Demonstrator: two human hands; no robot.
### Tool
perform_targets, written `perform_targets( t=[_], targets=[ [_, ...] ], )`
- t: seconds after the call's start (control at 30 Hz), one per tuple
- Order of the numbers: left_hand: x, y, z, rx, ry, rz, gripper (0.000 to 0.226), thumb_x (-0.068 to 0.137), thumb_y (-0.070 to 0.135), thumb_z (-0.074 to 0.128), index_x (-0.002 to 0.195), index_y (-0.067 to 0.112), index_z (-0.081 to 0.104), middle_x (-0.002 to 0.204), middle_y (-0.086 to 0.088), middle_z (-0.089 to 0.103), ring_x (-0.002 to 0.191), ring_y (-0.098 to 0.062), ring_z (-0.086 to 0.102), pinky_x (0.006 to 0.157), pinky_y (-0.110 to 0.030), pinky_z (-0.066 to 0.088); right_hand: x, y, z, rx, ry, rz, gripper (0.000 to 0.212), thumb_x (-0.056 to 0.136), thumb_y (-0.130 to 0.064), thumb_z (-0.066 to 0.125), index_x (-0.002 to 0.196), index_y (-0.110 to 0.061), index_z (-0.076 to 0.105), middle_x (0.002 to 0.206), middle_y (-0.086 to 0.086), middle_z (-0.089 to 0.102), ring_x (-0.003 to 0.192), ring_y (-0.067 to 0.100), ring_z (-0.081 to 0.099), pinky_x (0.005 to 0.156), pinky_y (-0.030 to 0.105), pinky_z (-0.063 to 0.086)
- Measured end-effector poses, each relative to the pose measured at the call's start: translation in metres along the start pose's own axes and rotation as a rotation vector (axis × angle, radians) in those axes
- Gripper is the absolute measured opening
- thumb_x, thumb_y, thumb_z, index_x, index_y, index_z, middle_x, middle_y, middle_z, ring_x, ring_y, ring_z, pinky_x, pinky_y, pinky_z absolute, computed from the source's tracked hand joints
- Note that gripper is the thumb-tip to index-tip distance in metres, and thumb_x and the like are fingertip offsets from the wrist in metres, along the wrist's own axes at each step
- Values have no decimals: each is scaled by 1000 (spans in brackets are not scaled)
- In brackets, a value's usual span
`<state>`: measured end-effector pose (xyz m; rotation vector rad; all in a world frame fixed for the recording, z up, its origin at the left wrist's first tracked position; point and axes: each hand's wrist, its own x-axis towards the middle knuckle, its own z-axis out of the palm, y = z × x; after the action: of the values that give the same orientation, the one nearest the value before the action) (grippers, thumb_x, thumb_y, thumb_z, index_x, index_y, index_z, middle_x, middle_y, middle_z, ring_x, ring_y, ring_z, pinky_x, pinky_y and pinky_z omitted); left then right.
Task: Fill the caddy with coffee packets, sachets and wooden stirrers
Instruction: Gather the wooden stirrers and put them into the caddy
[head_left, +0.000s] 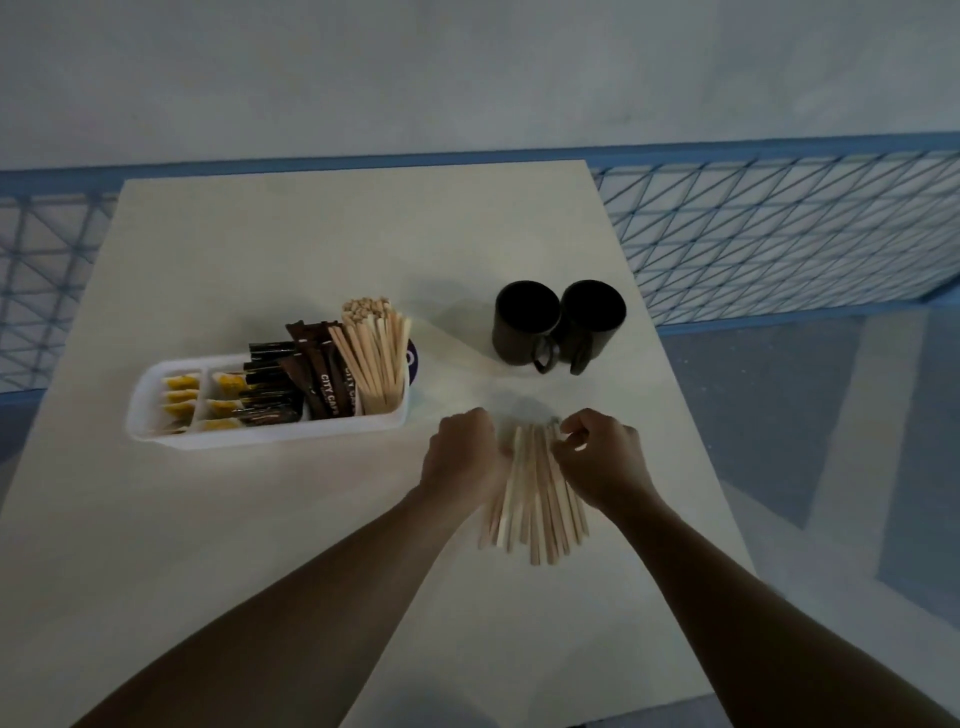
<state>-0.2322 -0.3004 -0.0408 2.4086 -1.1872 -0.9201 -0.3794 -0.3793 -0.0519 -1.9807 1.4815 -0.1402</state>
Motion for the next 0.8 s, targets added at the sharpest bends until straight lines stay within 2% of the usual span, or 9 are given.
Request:
perform_targets(
  t=[0.07, 0.2, 0.27, 0.37, 0.5, 0.6, 0.67, 0.8],
  targets=[
    [0, 5, 13, 50, -13, -38, 35, 87, 36, 69, 110, 13, 56, 109, -4, 64, 89, -17, 59, 72, -29, 48, -1, 11, -1, -26, -30, 33, 34, 89, -30, 70, 119, -13, 64, 106, 2, 70, 90, 15, 63, 76, 26, 50],
    [-3, 14, 31, 93, -4, -123, 59, 82, 42, 74, 125, 12, 46, 122, -9, 54, 110, -27, 57, 85, -35, 50, -3, 21, 2, -33, -50, 92, 45, 88, -39, 70, 123, -13, 61, 111, 5, 69, 91, 19, 65, 73, 29, 54],
    [-6, 15, 35, 95, 7, -130, 65, 79, 44, 76, 126, 13, 43, 123, -9, 51, 110, -26, 56, 83, -34, 50, -4, 21, 4, -56, -44, 96, 45, 86, -44, 69, 117, -12, 62, 102, 4, 68, 84, 18, 65, 66, 29, 53],
    [-7, 15, 41, 83, 46, -142, 72, 74, 47, 80, 124, 13, 43, 121, -8, 50, 108, -25, 56, 78, -32, 49, -4, 17, 7, -91, -46, 98, 43, 83, -49, 71, 100, -12, 60, 83, 0, 61, 66, 14, 58, 51, 25, 44],
    [-9, 17, 45, 56, 73, -140, 79, 67, 48, 85, 123, 11, 43, 120, -8, 49, 106, -23, 55, 72, -27, 45, 0, 16, 16, -92, -71, 96, 50, 73, -56, 76, 88, -12, 59, 78, 2, 62, 61, 16, 61, 44, 23, 39],
    [-10, 16, 45, 42, 91, -136, 81, 65, 47, 87, 123, 10, 43, 120, -8, 50, 107, -24, 55, 76, -29, 49, 2, 14, 18, -107, -90, 103, 39, 77, -45, 76, 84, -11, 59, 79, 5, 63, 59, 16, 60, 42, 22, 37],
    [-10, 15, 44, 46, 97, -118, 79, 66, 45, 86, 123, 9, 45, 119, -9, 51, 106, -23, 57, 78, -29, 49, 3, 12, 19, -117, -84, 99, 27, 82, -33, 71, 76, -11, 56, 76, 7, 63, 57, 17, 59, 42, 22, 37],
    [-8, 14, 41, 56, 82, -115, 68, 73, 31, 85, 124, 7, 47, 120, -10, 52, 107, -26, 57, 83, -30, 49, 6, 9, 20, -118, -90, 110, 18, 82, -16, 59, 66, -12, 52, 71, 9, 60, 56, 23, 55, 42, 26, 34]
  ],
)
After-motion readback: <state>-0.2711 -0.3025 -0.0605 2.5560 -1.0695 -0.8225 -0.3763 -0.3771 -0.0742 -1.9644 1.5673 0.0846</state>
